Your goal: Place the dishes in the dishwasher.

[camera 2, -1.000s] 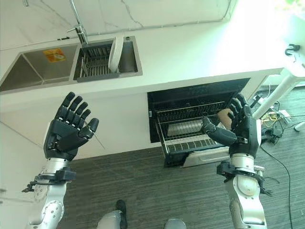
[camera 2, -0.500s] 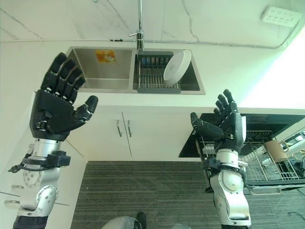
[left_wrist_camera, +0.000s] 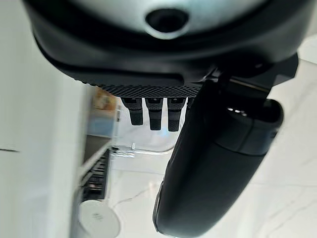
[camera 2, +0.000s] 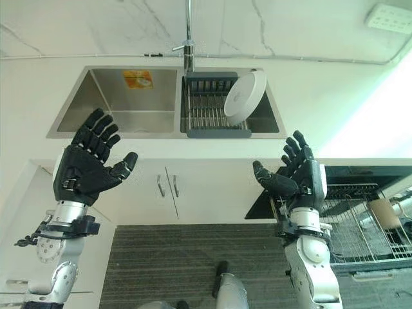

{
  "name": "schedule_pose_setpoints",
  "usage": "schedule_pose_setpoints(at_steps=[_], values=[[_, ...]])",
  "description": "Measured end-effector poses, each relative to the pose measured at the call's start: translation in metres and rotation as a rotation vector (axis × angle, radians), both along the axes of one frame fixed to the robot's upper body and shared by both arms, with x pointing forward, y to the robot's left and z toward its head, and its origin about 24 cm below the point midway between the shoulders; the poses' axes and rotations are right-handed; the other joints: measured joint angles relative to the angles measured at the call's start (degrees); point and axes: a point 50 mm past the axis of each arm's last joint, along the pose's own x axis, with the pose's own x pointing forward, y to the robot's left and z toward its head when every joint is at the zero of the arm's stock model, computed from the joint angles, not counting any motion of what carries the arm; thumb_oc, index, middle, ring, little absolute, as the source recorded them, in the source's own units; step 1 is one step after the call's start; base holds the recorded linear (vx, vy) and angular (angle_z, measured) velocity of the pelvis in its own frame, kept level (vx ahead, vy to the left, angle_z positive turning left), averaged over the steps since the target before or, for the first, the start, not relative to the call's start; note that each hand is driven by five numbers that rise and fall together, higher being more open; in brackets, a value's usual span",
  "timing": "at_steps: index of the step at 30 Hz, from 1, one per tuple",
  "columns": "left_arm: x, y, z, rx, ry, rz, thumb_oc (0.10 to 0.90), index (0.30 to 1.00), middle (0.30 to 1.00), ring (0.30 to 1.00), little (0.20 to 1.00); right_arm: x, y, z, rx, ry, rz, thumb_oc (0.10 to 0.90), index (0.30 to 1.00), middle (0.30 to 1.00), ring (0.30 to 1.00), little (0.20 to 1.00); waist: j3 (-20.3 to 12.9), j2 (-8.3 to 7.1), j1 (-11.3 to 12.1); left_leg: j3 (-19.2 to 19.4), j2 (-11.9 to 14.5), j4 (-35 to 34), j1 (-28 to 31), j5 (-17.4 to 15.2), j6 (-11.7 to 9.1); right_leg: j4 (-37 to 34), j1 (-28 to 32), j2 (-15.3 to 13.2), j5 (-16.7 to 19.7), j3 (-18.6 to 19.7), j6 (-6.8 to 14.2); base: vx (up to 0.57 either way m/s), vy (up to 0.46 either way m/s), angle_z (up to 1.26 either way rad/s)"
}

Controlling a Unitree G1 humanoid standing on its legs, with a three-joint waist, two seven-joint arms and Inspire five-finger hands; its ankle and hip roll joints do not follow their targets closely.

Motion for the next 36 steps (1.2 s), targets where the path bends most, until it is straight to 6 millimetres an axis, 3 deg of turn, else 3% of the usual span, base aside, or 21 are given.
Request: schedule_pose_setpoints(at_steps=[2,7,9,11,12,14,16,17,18,19,20,23,24,26,27,32,36], values=[[-0.001,-0.003,0.005,0.0,-0.023,-0.012,0.8,0.9,0.9,0.9,0.9,0.002,0.001,0.004,-0.005,-0.013,0.008,0.8,0.9,0.9,0.9,0.9,-0.3,0.2,-0.1,0.7,1.6,-0.9,1.9,1.0,-3.3,2.0,0.5,2.1,-2.1,-0.3,-2.2,0.24,-0.26,-0.18],[-0.002,-0.005,0.009,-0.007,-0.036,-0.01,0.8,0.9,0.9,0.9,0.9,0.002,-0.005,0.008,-0.061,-0.012,0.013,0.8,0.9,0.9,0.9,0.9,-0.8,0.5,-0.5,1.9,5.3,3.3,3.4,4.2,-8.5,0.6,4.2,6.0,-5.6,0.3,-5.5,0.21,-0.231,-0.4],[-0.002,-0.005,0.008,-0.008,-0.033,-0.01,0.8,0.9,0.9,0.9,0.9,0.002,-0.006,0.01,-0.086,-0.014,0.032,0.8,0.9,0.9,0.9,0.9,-0.9,0.24,-0.3,1.9,5.7,5.8,3.6,6.8,-10.8,0.0,5.8,7.1,-6.3,1.3,-6.7,0.15,-0.214,-0.39],[-0.001,-0.007,0.009,-0.016,-0.045,-0.02,0.8,0.9,0.9,0.9,0.9,0.002,-0.005,0.009,-0.09,-0.008,0.048,0.8,0.9,0.9,0.9,0.9,-0.8,-1.25,0.0,1.4,6.8,19.8,-3.7,11.1,-13.2,-1.9,8.1,6.9,-7.7,2.2,-8.1,0.08,-0.081,-0.09],[-0.002,-0.009,0.009,-0.03,-0.055,-0.026,0.8,0.9,0.9,0.9,0.9,0.002,-0.004,0.008,-0.084,-0.007,0.058,0.8,0.9,0.9,0.9,0.9,-0.8,-2.03,0.5,2.0,8.0,24.2,-8.9,9.0,-10.9,-3.3,9.3,7.0,-7.2,2.0,-8.1,0.09,0.088,0.12],[-0.003,-0.01,0.007,-0.026,-0.052,-0.035,0.8,0.9,0.9,0.9,0.9,0.004,-0.002,0.01,-0.085,-0.015,0.075,0.8,0.9,0.9,0.9,0.9,-0.8,-2.24,0.6,2.7,8.4,13.8,-12.8,8.4,-9.5,-4.7,11.4,7.9,-7.1,1.3,-7.8,0.08,0.159,0.01],[-0.007,-0.008,0.005,-0.029,-0.054,-0.027,0.8,0.9,0.9,0.9,0.9,0.008,0.004,0.015,-0.089,-0.042,0.11,0.8,0.9,0.9,0.9,0.9,-1.0,-1.02,0.5,1.1,8.7,3.2,-16.7,9.3,-8.4,-5.8,11.9,10.3,-7.1,1.9,-7.7,0.1,0.179,-0.21],[-0.007,-0.008,0.004,-0.029,-0.051,-0.029,0.8,0.9,0.9,0.9,0.9,0.008,0.005,0.015,-0.093,-0.042,0.126,0.8,0.9,0.9,0.9,0.9,-1.0,-0.47,0.5,-0.6,8.7,2.8,-19.6,10.1,-7.7,-6.3,12.0,11.3,-7.9,1.8,-6.1,0.11,0.17,-0.2],[-0.006,-0.009,0.003,-0.03,-0.048,-0.03,0.8,0.9,0.9,0.9,0.9,0.007,0.007,0.011,-0.096,-0.03,0.143,0.8,0.9,0.9,0.9,0.9,-1.0,-0.26,0.3,-1.9,8.7,2.4,-21.3,11.3,-7.2,-6.0,12.1,11.9,-9.0,1.6,-2.7,0.1,0.171,-0.14],[-0.006,-0.009,0.003,-0.037,-0.047,-0.033,0.8,0.9,0.9,0.9,0.9,0.005,0.007,0.008,-0.106,-0.017,0.159,0.8,0.9,0.9,0.9,0.9,-1.0,-0.14,0.2,-2.4,8.9,1.8,-22.3,12.4,-7.7,-5.1,12.4,12.2,-9.7,1.7,-2.0,0.1,0.156,-0.15],[-0.006,-0.009,0.003,-0.043,-0.05,-0.034,0.8,0.9,0.9,0.9,0.9,0.004,0.006,0.008,-0.118,-0.015,0.167,0.8,0.9,0.9,0.9,0.9,-1.0,0.14,0.2,-2.5,9.1,1.8,-22.4,12.9,-8.1,-5.1,12.6,12.6,-9.4,1.8,-3.9,0.1,0.189,-0.18],[-0.007,-0.009,0.005,-0.052,-0.071,-0.033,0.8,0.9,0.9,0.9,0.9,0.002,0.002,0.018,-0.157,-0.075,0.165,0.8,0.9,0.9,0.9,0.9,-1.6,2.42,0.0,-3.0,9.4,1.7,-20.4,13.0,-7.7,-5.1,11.9,13.1,-8.3,3.3,-5.7,0.15,0.326,-0.24],[-0.005,-0.01,0.008,-0.052,-0.085,-0.038,0.8,0.9,0.9,0.9,0.9,0.004,0.002,0.021,-0.141,-0.09,0.171,0.8,0.9,0.9,0.9,0.9,-2.0,3.24,0.0,-2.9,9.2,1.4,-17.5,12.6,-7.1,-5.0,12.0,13.0,-8.3,3.6,-5.8,0.2,0.354,-0.06],[0.0,-0.012,0.015,-0.052,-0.113,-0.048,0.8,0.9,0.9,0.9,0.9,0.006,0.003,0.026,-0.133,-0.113,0.165,0.8,0.9,0.9,0.9,0.9,-2.0,3.49,0.4,-3.0,7.9,0.0,-15.1,12.8,-6.8,-4.5,12.0,12.2,-8.4,3.5,-5.8,0.15,0.262,0.03],[0.002,-0.013,0.018,-0.051,-0.126,-0.051,0.8,0.9,0.9,0.9,0.9,0.006,0.002,0.028,-0.132,-0.129,0.161,0.8,0.9,0.9,0.9,0.9,-2.2,3.73,0.6,-3.0,7.3,-1.7,-14.0,14.2,-5.1,-4.1,11.8,11.9,-8.7,3.6,-5.3,0.1,0.203,0.07],[0.003,-0.013,0.019,-0.052,-0.134,-0.053,0.8,0.9,0.9,0.9,0.9,0.005,0.003,0.03,-0.09,-0.154,0.164,0.8,0.9,0.9,0.9,0.9,-2.2,3.55,2.1,-1.5,2.9,-1.5,-13.0,13.6,-1.3,-1.0,10.9,7.1,-11.2,4.6,-2.1,0.08,0.192,0.04],[0.002,-0.012,0.021,-0.047,-0.139,-0.046,0.8,0.9,0.9,0.9,0.9,0.004,0.006,0.026,-0.058,-0.151,0.161,0.8,0.9,0.9,0.9,0.9,-2.6,2.77,3.5,-0.6,0.7,-0.6,-13.1,11.8,1.7,-0.9,11.5,3.6,-11.4,2.7,0.4,0.12,0.205,0.01]])
